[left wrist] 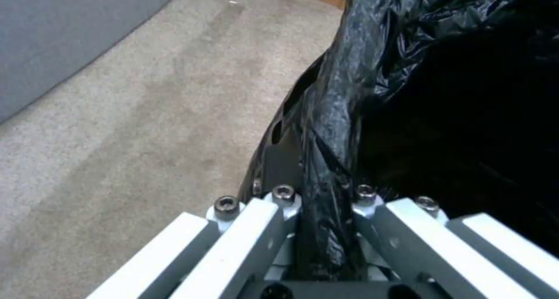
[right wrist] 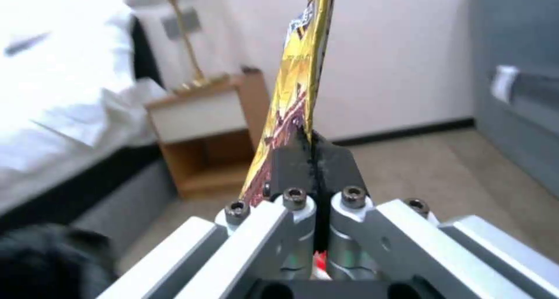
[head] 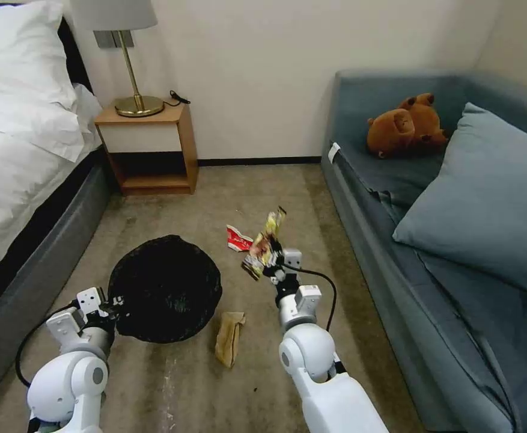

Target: Pick up the trash bin, then pick up the garbage on the floor and place it into the trash bin.

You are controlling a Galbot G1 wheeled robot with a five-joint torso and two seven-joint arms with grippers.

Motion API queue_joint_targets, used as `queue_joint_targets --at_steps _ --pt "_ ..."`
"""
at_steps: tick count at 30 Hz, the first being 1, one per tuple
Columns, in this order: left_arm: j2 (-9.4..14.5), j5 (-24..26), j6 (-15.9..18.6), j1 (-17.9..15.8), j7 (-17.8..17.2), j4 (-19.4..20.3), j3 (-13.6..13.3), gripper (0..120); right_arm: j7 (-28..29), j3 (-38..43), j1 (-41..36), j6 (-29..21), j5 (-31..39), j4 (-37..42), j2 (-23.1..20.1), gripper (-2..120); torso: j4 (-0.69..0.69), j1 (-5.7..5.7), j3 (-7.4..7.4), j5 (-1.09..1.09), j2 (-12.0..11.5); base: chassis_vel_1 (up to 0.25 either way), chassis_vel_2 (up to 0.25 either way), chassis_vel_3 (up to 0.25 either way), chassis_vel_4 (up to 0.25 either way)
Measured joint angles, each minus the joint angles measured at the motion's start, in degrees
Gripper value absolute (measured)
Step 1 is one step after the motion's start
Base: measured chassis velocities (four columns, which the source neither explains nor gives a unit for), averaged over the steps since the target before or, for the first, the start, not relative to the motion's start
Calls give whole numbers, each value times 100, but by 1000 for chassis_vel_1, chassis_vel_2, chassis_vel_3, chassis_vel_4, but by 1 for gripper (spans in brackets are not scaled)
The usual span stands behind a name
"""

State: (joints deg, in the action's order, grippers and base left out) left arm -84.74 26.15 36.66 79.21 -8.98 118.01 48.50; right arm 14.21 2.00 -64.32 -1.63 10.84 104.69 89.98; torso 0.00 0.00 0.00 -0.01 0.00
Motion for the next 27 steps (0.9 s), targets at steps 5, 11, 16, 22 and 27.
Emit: queue_joint_targets --at_steps 5,11,16,22,27 --pt "1 20 0 -21 -2 -17 -6 1 -16 -268 171 133 75 19 -65 0 0 0 0 0 0 0 0 0 0" --pt "-18 46 19 -56 -29 -53 -24 1 -115 -846 455 288 180 -31 -229 0 0 0 0 0 0 0 0 0 0" --pt "-60 43 22 -104 -42 -145 -27 2 -219 -1435 590 446 37 -289 -193 0 0 0 0 0 0 0 0 0 0" --pt "-94 27 27 -138 -57 -175 -41 1 -263 -1704 751 788 -228 -899 -46 0 0 0 0 0 0 0 0 0 0" --pt "-139 25 42 -104 -89 -85 -108 1 -272 -1791 886 1128 -450 -1554 -30 0 0 0 0 1 0 0 0 0 0"
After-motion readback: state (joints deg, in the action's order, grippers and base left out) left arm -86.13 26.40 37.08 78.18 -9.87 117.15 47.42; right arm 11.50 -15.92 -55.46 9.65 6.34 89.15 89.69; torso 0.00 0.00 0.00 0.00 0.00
